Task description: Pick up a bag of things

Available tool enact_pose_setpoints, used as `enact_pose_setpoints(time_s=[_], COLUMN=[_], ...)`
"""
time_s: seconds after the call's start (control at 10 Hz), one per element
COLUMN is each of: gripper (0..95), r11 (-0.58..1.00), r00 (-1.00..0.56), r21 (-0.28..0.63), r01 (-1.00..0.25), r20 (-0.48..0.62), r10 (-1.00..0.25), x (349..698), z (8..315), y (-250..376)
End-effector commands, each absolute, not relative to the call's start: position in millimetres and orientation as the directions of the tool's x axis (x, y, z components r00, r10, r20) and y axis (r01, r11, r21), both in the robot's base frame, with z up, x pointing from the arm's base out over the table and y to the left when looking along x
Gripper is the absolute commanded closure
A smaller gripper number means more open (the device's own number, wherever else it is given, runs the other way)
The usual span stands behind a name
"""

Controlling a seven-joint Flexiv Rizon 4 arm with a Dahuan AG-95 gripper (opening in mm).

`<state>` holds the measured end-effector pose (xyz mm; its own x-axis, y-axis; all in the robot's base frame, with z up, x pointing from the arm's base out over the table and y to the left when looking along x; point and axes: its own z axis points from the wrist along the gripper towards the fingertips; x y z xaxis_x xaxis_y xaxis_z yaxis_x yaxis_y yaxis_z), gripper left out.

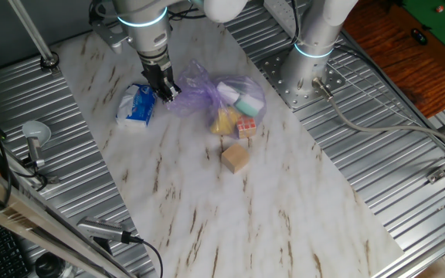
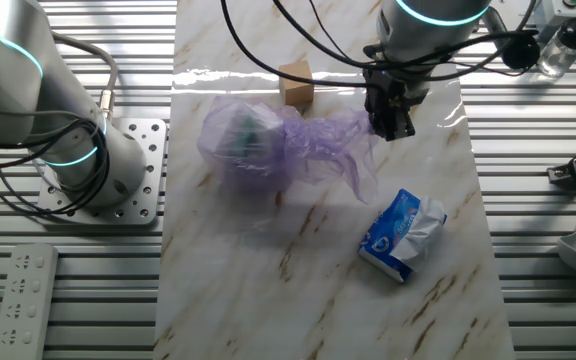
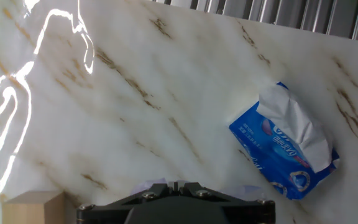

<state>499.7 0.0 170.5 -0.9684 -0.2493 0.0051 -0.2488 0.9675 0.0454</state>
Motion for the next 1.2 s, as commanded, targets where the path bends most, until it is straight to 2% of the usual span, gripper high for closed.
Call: enact_pose_setpoints(time_s=[0.1, 0.6, 0.9, 1.1, 1.2], gripper=[95.0, 95.0, 38.0, 38.0, 19.0], r11=[0.968, 0.965, 0.960, 0.942, 0.937], r00=[-0.969, -0.966, -0.959, -0.940, -0.934], r21=[0.045, 0.036, 0.010, -0.047, -0.050], r01=[-0.248, -0.259, -0.279, -0.332, -0.346], r20=[0.006, -0.010, -0.047, -0.070, -0.078], r10=[-0.248, -0.259, -0.278, -0.334, -0.349], x=[499.9, 500.0, 500.0, 500.0, 500.2], z=[170.3, 170.3, 170.3, 170.3, 170.4], y=[0.1, 0.1, 0.1, 0.1, 0.1])
